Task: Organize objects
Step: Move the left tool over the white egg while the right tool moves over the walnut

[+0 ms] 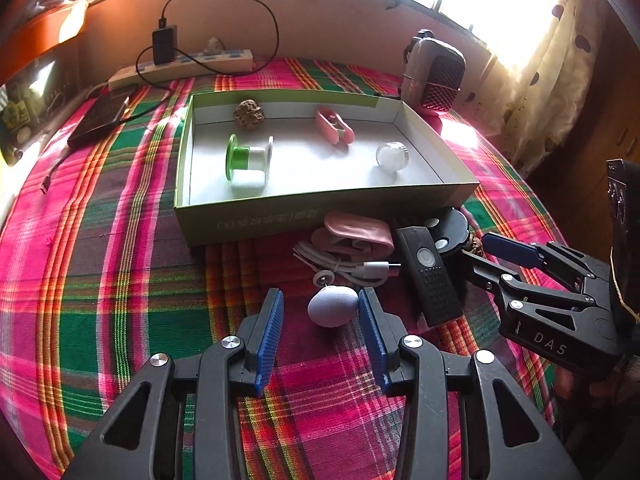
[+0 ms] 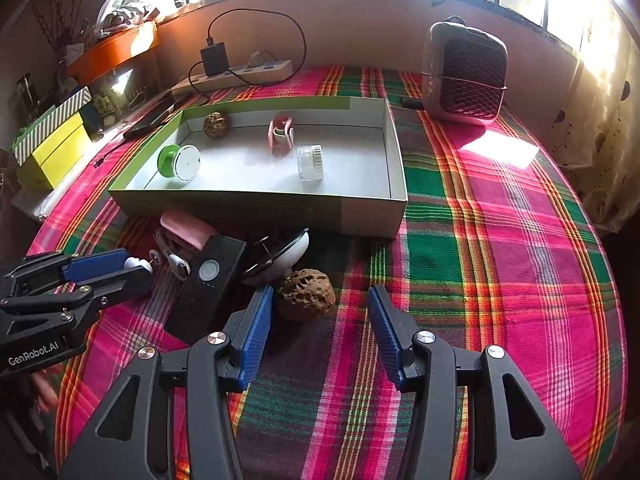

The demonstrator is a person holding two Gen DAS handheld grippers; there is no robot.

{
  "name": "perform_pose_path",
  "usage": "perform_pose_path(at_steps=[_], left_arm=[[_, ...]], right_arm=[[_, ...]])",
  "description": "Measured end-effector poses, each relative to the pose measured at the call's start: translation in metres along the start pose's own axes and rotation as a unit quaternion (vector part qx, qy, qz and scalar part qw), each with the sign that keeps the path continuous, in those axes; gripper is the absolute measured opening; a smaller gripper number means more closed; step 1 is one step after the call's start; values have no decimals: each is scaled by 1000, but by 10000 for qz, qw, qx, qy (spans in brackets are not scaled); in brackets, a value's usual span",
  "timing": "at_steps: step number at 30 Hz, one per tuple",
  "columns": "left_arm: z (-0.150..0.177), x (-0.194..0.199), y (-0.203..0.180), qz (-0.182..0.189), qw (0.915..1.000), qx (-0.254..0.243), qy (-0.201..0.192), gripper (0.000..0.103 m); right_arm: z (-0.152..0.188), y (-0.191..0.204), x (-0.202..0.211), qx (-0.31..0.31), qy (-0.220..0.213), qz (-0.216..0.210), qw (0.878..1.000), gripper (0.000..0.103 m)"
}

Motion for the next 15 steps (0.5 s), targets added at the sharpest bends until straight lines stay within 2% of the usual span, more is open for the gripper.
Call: perform_pose_path(at_steps=[15], left_arm=[[-3,-4,1,-117,9999,-96,-15,37]], right_arm=[[-2,-5,-9,94,48,225,9997,50]])
Point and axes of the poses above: each gripper's, at about its wrist camera, not at the fingertips, and x roughly against the way its jaws point, y to its left, z to its underside, the point moved 5 cm from there along -x, roughly the way its jaws point, and after that the axes turned 7 degrees about -y, right-handed, at the moved point
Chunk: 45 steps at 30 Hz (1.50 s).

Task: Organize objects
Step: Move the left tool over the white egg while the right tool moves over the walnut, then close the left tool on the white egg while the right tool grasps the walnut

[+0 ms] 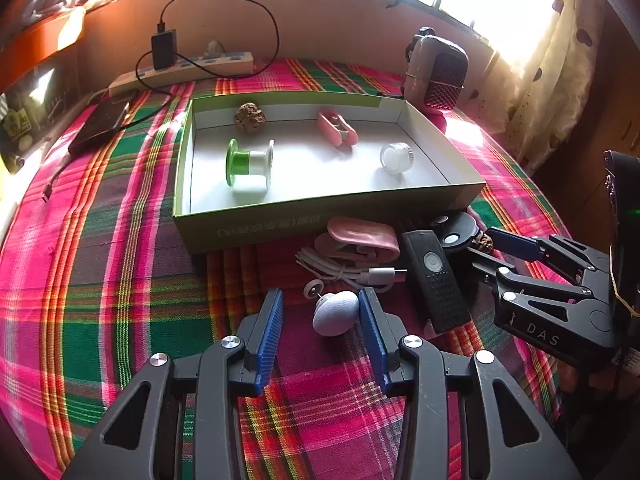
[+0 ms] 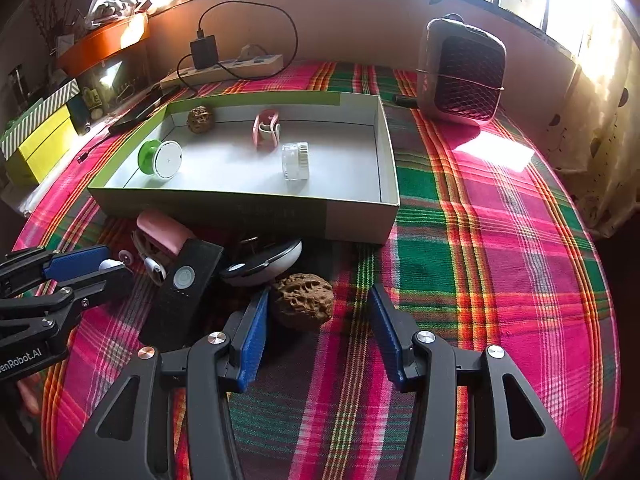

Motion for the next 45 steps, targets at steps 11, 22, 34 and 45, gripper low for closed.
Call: perform_pose_path(at_steps=[11,22,34,45], left_arm=[[0,0,0,-15,10000,29,-19,37],[1,1,5,-149,9999,50,-59,24],[2,2,7,-181,9998,56,-84,21],[3,2,7,-181,9998,56,-94,21]], right_arm=[[1,-5,1,-32,-37,36,10000,50],[3,-9,5,-52,-62,48,10000,36],[3,-9,5,-67,-72,40,9999,32],[3,-10,5,-103,-61,36,9999,32]])
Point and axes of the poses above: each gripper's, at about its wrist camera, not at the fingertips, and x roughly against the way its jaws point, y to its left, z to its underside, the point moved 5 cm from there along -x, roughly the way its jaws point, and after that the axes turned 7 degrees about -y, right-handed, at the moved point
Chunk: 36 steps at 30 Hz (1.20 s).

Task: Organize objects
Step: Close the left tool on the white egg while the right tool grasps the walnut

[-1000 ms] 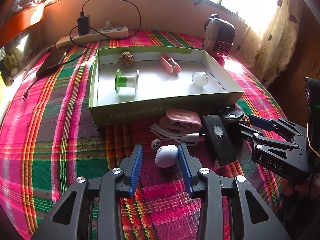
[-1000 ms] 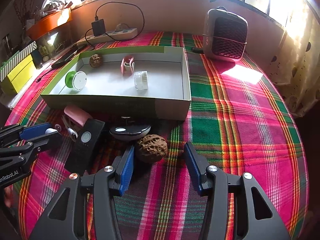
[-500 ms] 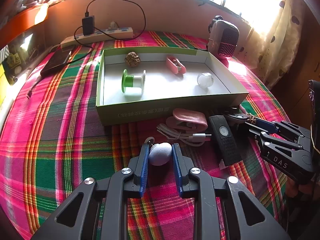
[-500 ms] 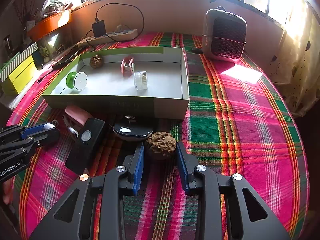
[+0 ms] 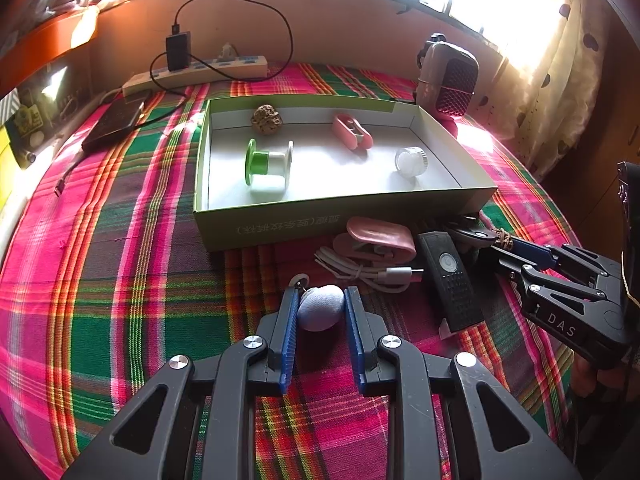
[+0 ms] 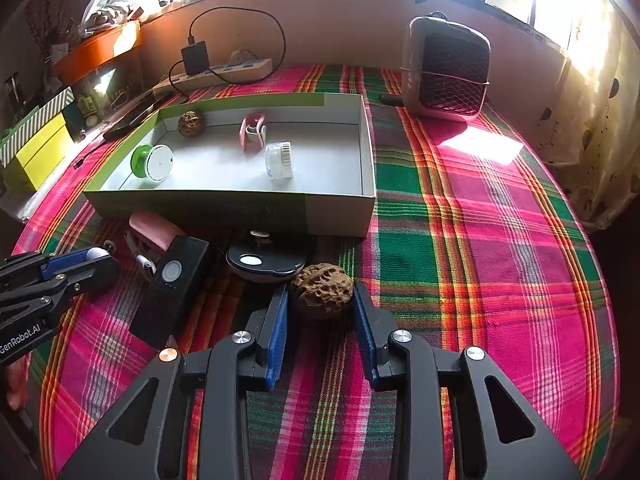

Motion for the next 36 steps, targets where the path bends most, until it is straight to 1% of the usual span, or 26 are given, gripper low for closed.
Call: perform_pose_path(at_steps=[14,21,24,36], left_arm=[[1,1,1,-19,10000,-24,-15,21],[-2,2,1,-92,9999,-81,-32,20],[-5,7,-1,-125,9997,-145,-141,20],[-15,23,-11,-114,9991,-248,-339,20]], right_arm=[[1,-1,1,-19,-5,-26,10000,32],[2,-1,3,-74,-13,-1,10000,32],[2,-3,5,-107,-29,-3,9999,32],[-6,-9,23,-165,-238,5,9996,32]])
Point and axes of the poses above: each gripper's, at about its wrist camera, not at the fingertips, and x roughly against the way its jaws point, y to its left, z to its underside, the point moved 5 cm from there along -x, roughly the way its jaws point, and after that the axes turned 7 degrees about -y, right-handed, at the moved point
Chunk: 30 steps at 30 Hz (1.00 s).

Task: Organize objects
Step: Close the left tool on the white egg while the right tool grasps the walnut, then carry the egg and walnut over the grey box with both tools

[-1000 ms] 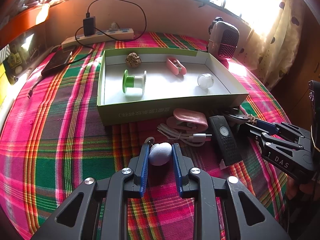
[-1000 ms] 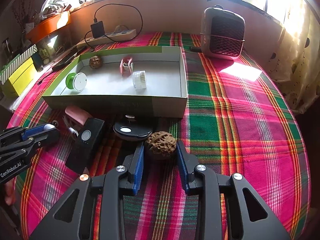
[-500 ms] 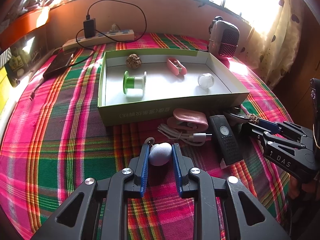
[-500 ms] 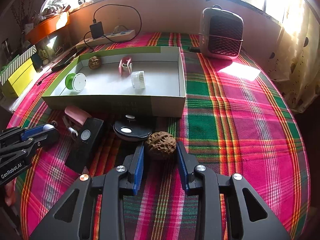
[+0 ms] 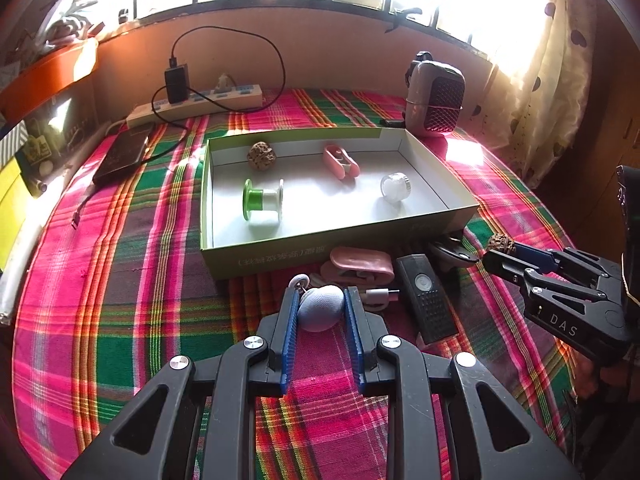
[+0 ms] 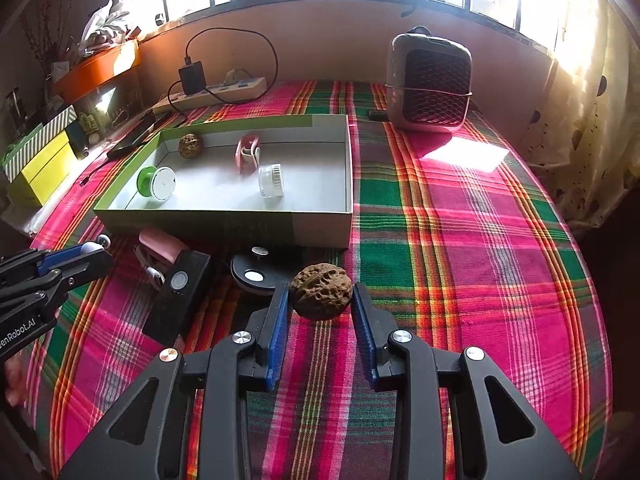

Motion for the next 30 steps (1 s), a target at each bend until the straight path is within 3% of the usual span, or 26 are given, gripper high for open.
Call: perform_pose_path(at_steps=[17,30], left_arm=[[-28,8,-9,-9,9995,-178,-266,20],[-58,-18,-4,6,9997,-106,-233,20]], right_arm=[[-23,-3,19,-74,-352,-173,9992,32],[-64,11,1,66,-455,-391,9982,32]])
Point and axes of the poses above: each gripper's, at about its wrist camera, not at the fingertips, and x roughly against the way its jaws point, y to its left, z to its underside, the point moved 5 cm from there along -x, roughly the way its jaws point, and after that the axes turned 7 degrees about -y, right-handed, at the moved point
